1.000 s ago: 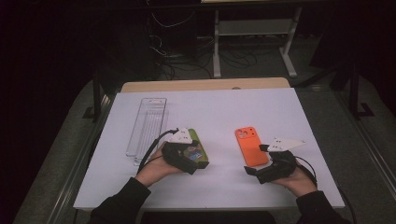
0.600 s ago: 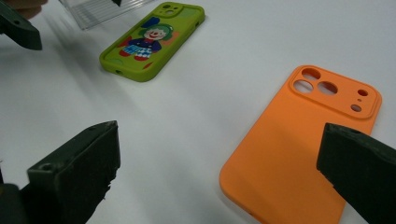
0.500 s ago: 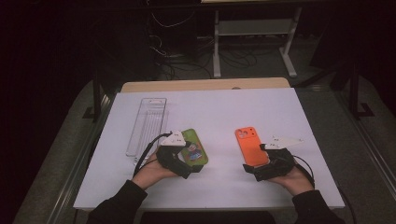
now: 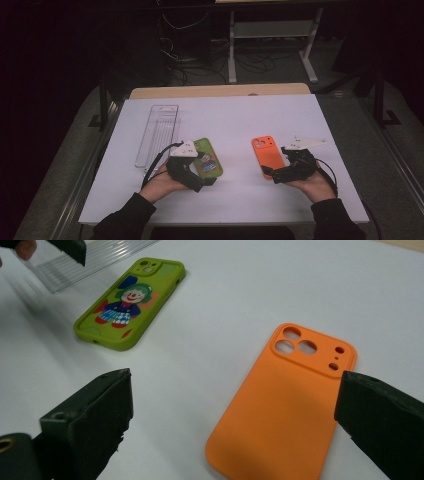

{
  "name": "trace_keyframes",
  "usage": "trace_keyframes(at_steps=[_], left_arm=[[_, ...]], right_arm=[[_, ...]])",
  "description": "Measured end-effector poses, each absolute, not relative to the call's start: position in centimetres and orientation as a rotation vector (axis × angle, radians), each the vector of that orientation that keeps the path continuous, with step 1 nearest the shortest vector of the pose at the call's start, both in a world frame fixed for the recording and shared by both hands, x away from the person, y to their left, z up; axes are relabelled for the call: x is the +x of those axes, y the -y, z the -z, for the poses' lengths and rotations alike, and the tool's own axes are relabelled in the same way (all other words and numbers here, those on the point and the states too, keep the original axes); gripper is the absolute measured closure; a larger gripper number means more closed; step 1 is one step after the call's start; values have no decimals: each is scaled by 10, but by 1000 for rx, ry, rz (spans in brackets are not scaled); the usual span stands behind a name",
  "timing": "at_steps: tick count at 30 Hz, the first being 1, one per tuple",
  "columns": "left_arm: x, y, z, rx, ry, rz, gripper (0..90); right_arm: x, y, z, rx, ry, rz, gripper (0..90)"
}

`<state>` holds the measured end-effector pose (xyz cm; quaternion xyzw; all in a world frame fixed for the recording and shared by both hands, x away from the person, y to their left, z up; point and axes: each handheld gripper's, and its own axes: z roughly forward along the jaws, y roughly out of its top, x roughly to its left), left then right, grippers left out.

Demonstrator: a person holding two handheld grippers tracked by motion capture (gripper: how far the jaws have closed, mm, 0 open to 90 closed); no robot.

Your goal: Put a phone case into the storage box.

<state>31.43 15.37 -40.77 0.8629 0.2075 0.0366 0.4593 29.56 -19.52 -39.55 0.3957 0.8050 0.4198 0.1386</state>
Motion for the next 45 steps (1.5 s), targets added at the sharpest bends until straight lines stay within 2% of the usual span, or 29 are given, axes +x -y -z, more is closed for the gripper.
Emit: trace_keyframes(at_steps=[26,45], left_arm=[[314,-153,409,2115,-504,-103,0],[314,-154,409,2110,-505,-111,0]], right_arm=[[353,180,363,1221,-2326,-1084,2],[356,172,371,1352,-2196,-986,0]])
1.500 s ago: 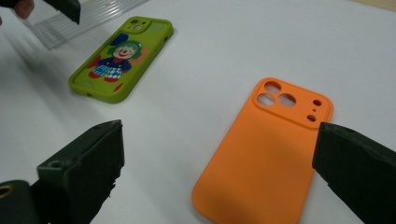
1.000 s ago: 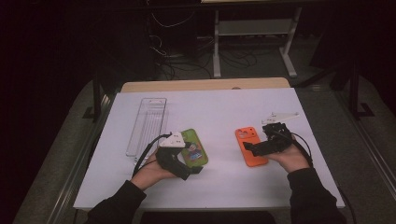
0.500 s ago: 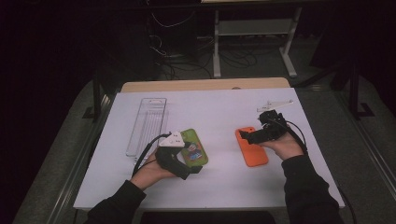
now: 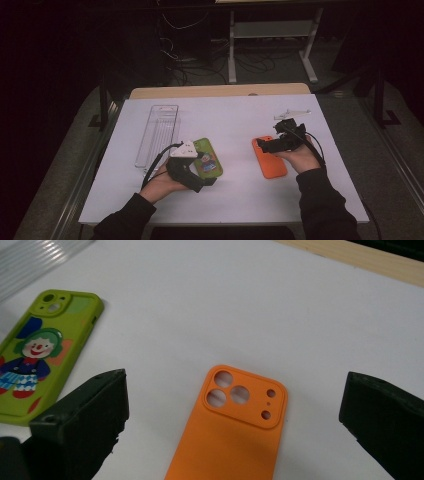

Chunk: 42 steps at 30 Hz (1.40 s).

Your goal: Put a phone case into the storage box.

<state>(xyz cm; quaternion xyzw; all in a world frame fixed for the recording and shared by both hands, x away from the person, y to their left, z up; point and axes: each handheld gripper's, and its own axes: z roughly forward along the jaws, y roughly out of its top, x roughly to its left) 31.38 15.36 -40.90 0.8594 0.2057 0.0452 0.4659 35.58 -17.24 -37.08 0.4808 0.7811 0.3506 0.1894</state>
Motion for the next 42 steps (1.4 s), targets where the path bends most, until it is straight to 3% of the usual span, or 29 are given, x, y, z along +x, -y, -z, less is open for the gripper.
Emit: trace_keyframes(at_steps=[42], left_arm=[[313,-154,409,2124,-512,-102,0]], right_arm=[[348,165,434,1562,-2215,-744,0]])
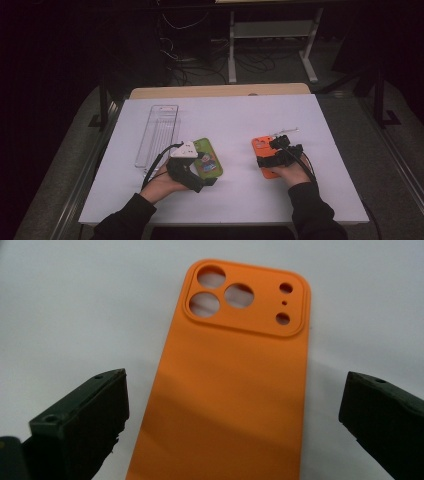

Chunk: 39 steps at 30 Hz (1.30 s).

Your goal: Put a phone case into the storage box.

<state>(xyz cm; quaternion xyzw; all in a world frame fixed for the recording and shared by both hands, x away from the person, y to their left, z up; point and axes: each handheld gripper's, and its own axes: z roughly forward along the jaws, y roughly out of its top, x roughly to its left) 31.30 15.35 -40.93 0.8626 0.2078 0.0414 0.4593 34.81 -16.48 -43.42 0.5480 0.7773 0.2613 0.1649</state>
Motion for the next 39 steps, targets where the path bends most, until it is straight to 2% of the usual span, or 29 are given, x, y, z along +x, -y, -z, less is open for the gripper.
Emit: trace_keyframes(at_steps=[15,31,39], left_arm=[[313,-153,410,2123,-515,-91,0],[313,-152,411,2130,-513,-86,0],[313,-152,411,2125,-518,-86,0]], right_arm=[[348,157,446,1603,-2239,-646,0],[345,156,444,1634,-2229,-654,102],[344,157,443,1643,-2225,-647,119]])
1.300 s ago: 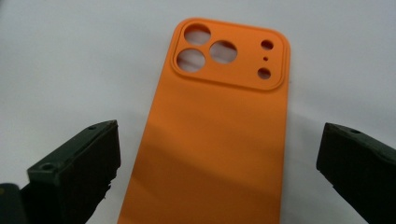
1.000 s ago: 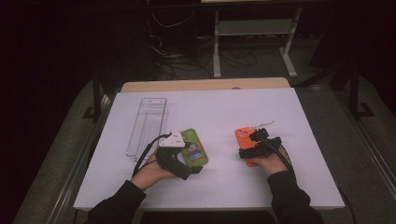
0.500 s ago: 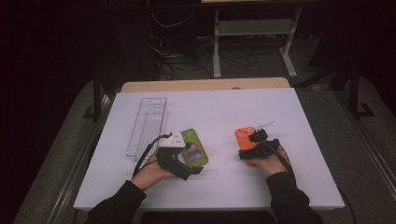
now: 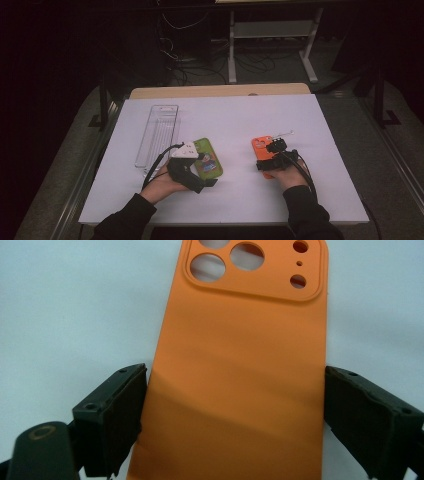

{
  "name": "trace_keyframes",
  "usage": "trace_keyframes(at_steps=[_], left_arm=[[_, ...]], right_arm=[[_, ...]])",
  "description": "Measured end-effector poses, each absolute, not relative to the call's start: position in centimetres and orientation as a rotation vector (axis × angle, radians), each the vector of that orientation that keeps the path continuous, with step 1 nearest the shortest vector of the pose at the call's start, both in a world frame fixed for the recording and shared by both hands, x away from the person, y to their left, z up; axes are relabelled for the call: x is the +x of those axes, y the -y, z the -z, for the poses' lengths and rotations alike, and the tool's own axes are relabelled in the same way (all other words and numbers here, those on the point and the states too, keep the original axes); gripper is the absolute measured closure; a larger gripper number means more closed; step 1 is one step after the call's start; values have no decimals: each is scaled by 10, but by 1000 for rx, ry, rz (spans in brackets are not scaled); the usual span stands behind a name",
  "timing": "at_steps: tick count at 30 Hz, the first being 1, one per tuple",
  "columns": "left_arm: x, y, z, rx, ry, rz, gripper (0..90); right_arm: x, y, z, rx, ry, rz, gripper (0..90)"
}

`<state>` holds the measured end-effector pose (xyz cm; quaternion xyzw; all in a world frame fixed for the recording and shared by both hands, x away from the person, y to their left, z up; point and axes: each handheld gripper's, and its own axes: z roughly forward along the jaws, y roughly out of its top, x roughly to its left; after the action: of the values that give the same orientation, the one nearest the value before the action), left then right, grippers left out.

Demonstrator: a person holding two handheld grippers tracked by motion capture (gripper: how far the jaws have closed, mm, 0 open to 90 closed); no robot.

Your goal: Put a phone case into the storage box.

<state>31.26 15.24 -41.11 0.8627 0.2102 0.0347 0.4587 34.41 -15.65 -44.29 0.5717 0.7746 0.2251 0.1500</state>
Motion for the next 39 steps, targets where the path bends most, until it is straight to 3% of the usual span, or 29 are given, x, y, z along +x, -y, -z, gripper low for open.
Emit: trace_keyframes(at_steps=[18,39], left_arm=[[313,-152,411,2119,-525,-85,0],[316,-152,408,2115,-543,-104,0]], right_arm=[[344,160,440,1632,-2258,-685,146],[359,180,405,1340,-2432,-830,152]])
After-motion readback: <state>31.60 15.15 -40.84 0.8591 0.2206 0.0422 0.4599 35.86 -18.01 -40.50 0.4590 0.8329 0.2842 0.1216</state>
